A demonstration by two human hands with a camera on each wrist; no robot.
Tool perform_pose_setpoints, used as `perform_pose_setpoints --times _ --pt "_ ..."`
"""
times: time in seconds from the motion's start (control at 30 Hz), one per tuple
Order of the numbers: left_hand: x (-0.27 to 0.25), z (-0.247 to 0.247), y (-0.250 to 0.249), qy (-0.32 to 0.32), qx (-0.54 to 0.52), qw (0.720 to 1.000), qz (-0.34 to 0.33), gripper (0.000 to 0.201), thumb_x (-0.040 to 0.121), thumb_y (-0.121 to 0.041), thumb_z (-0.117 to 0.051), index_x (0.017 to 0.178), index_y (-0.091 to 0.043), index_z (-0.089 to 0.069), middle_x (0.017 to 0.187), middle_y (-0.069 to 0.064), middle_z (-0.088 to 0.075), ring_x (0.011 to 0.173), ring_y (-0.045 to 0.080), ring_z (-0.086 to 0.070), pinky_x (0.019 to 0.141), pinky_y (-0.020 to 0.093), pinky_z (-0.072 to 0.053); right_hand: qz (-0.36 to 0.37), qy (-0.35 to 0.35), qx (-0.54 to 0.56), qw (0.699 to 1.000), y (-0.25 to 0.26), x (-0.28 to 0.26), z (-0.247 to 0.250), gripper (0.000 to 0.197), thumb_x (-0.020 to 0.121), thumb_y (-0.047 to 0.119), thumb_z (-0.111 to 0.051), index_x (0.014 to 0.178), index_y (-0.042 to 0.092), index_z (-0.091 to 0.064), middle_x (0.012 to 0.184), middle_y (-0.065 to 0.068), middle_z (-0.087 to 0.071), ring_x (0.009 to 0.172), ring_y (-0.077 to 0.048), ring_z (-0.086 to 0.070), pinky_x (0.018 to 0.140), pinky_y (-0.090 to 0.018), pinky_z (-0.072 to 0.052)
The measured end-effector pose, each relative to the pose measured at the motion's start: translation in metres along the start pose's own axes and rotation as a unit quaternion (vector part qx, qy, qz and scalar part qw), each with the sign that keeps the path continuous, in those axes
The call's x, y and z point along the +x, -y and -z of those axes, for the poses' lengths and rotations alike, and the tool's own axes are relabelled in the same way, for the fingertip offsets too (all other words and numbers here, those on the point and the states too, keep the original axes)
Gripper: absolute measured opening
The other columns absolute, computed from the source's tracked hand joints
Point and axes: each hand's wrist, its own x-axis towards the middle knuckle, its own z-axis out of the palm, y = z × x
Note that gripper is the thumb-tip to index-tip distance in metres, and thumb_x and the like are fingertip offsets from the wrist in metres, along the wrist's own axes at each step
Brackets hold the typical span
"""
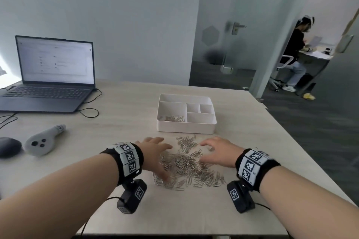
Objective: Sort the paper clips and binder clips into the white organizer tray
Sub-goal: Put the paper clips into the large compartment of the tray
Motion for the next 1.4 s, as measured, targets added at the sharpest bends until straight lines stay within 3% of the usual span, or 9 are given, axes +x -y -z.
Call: perform_pose_setpoints --times 0.13,0.27,0.37,0.5,0.67,0.93,1.13,1.3,1.4 --pt "-0.011 0.003 0.01 0.037 0.028 0.997 0.06 0.128 0.047 -0.079 -0.078 0.152 -0.045 -0.014 0.155 -0.005 -0.025 0.142 0.029 -0.026 0.11 0.053 -0.037 -0.07 0.069 -0.035 0.995 -0.008 -0.005 0.002 0.117 0.052 0.081 -0.072 0.152 0.042 -0.025 0.157 -0.003 -0.022 0.136 -0.025 -0.043 0.111 -0.044 -0.041" --pt "-0.015 -0.002 -0.001 0.032 0.02 0.997 0.069 0.123 0.044 -0.075 -0.081 0.148 -0.044 -0.025 0.14 -0.002 -0.035 0.127 0.029 -0.044 0.101 0.049 -0.046 -0.072 0.107 -0.059 0.99 0.003 -0.012 -0.011 0.119 0.051 0.07 -0.082 0.151 0.047 -0.021 0.152 -0.002 -0.021 0.129 -0.026 -0.05 0.106 -0.043 -0.047" --pt "-0.012 -0.004 -0.013 0.021 -0.025 0.998 0.06 0.11 0.052 -0.066 -0.085 0.145 -0.037 -0.036 0.137 -0.001 -0.037 0.113 0.028 -0.058 0.096 0.046 -0.052 -0.059 0.093 -0.063 0.992 0.015 -0.011 -0.018 0.114 0.056 0.06 -0.086 0.15 0.046 -0.023 0.146 -0.004 -0.027 0.122 -0.028 -0.053 0.099 -0.041 -0.052" --pt "-0.006 -0.007 -0.027 0.007 -0.053 0.998 0.036 0.103 0.061 -0.058 -0.084 0.147 -0.037 -0.032 0.138 0.001 -0.037 0.103 0.027 -0.063 0.087 0.041 -0.057 -0.036 0.074 -0.057 0.995 0.028 -0.006 -0.022 0.109 0.062 0.057 -0.085 0.151 0.043 -0.024 0.142 -0.003 -0.032 0.111 -0.027 -0.059 0.094 -0.039 -0.053" --pt "0.004 -0.01 -0.038 -0.015 -0.057 0.998 0.002 0.085 0.067 -0.053 -0.08 0.141 -0.039 -0.041 0.127 0.001 -0.042 0.102 0.026 -0.063 0.091 0.04 -0.056 0.002 0.045 -0.033 0.998 0.04 0.003 -0.029 0.093 0.067 0.055 -0.081 0.147 0.04 -0.037 0.137 -0.002 -0.037 0.114 -0.023 -0.057 0.096 -0.034 -0.049" --pt "0.021 -0.01 -0.04 -0.049 -0.065 0.997 -0.008 0.051 0.081 -0.044 -0.068 0.129 -0.033 -0.053 0.121 0.002 -0.051 0.106 0.027 -0.061 0.091 0.038 -0.052 0.032 0.003 0.016 0.999 0.047 0.023 -0.033 0.036 0.075 0.032 -0.075 0.109 0.03 -0.063 0.109 -0.003 -0.062 0.093 -0.023 -0.064 0.084 -0.037 -0.055" --pt "0.031 -0.009 -0.031 -0.07 -0.127 0.989 -0.023 0.038 0.083 -0.039 -0.069 0.118 -0.027 -0.062 0.115 -0.002 -0.065 0.1 0.02 -0.062 0.088 0.034 -0.054 0.027 -0.016 0.043 0.999 0.04 0.033 -0.032 0.035 0.082 0.022 -0.068 0.116 0.026 -0.064 0.1 0.004 -0.058 0.083 -0.015 -0.056 0.069 -0.024 -0.041" --pt "0.037 -0.006 -0.021 -0.084 -0.211 0.974 -0.021 0.021 0.084 -0.029 -0.069 0.104 -0.024 -0.065 0.091 -0.006 -0.064 0.073 0.019 -0.066 0.067 0.031 -0.058 0.017 -0.009 0.131 0.991 0.035 0.039 -0.031 0.023 0.084 0.015 -0.064 0.105 0.024 -0.064 0.09 0.001 -0.061 0.053 -0.009 -0.054 0.048 -0.019 -0.044" --pt "0.042 -0.005 -0.012 -0.082 -0.271 0.959 -0.025 0.009 0.084 -0.024 -0.07 0.09 -0.025 -0.063 0.082 -0.005 -0.064 0.064 0.025 -0.072 0.057 0.036 -0.062 0.001 -0.008 0.197 0.98 0.032 0.043 -0.029 0.017 0.084 0.01 -0.062 0.093 0.024 -0.061 0.074 -0.003 -0.063 0.052 -0.015 -0.058 0.048 -0.022 -0.049"
